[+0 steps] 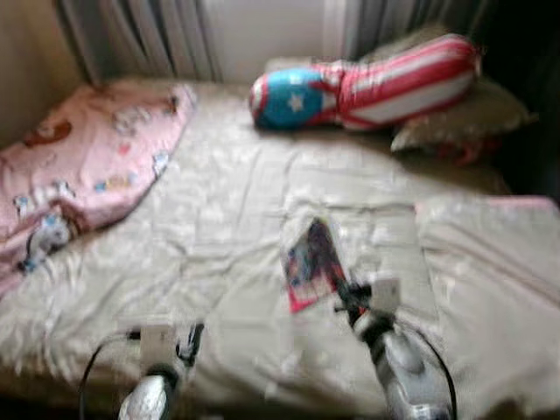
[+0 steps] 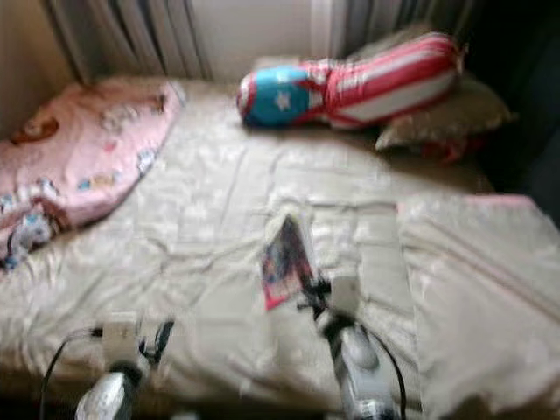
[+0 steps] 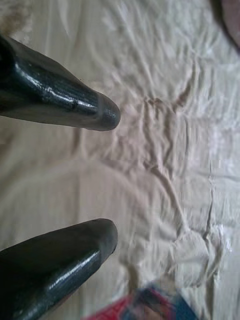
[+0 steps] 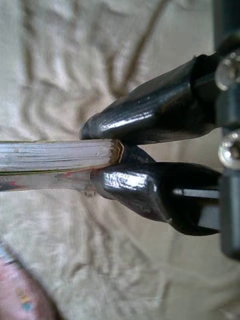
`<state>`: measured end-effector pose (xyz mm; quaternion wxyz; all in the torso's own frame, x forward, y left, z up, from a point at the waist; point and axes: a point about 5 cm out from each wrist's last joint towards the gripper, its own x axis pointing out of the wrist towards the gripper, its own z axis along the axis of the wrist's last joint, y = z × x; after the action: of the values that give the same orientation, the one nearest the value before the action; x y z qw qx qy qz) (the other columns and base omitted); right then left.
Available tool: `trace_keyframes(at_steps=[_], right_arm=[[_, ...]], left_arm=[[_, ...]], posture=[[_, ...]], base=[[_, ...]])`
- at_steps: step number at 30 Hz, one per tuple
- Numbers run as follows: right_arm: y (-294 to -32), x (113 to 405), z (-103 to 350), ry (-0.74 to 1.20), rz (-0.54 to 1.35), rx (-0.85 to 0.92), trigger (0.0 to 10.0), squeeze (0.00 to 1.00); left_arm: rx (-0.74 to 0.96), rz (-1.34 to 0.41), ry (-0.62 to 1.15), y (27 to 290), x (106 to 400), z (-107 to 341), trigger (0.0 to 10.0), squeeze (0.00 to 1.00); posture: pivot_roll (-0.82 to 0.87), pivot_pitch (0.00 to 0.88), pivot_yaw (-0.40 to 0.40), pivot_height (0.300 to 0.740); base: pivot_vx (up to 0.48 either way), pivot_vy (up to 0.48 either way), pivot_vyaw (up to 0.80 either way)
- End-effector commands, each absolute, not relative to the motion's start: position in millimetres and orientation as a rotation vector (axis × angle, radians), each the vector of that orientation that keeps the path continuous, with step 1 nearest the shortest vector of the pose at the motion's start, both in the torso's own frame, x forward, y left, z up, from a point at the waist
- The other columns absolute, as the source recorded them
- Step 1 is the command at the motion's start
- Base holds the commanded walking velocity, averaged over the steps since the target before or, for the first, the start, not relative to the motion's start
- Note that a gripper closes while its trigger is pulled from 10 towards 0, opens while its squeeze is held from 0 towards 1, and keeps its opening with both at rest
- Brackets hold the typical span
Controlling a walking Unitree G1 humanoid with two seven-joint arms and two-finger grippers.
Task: Clean up the room
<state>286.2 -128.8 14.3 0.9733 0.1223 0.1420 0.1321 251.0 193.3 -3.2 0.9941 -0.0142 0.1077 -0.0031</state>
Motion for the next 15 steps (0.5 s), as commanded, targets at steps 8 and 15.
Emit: trace_keyframes(at_steps=[8,15], right_arm=[[-137,300,11,0.363,0.147,0.359,10.0,0.0],[-125,317,24,0.352,0.176,0.633,10.0,0.0]], left_arm=[[-0.009,0.009,0.268,202,236,-13,10.0,0.0],[0.021,0.002,0.261,209,226,-12,10.0,0.0]], posture=[[0.03,0.093,-0.021,0.653],[0.1,0.133,-0.01,0.653]], base=[[0.0,0.0,0.0],[0.0,0.0,0.0]])
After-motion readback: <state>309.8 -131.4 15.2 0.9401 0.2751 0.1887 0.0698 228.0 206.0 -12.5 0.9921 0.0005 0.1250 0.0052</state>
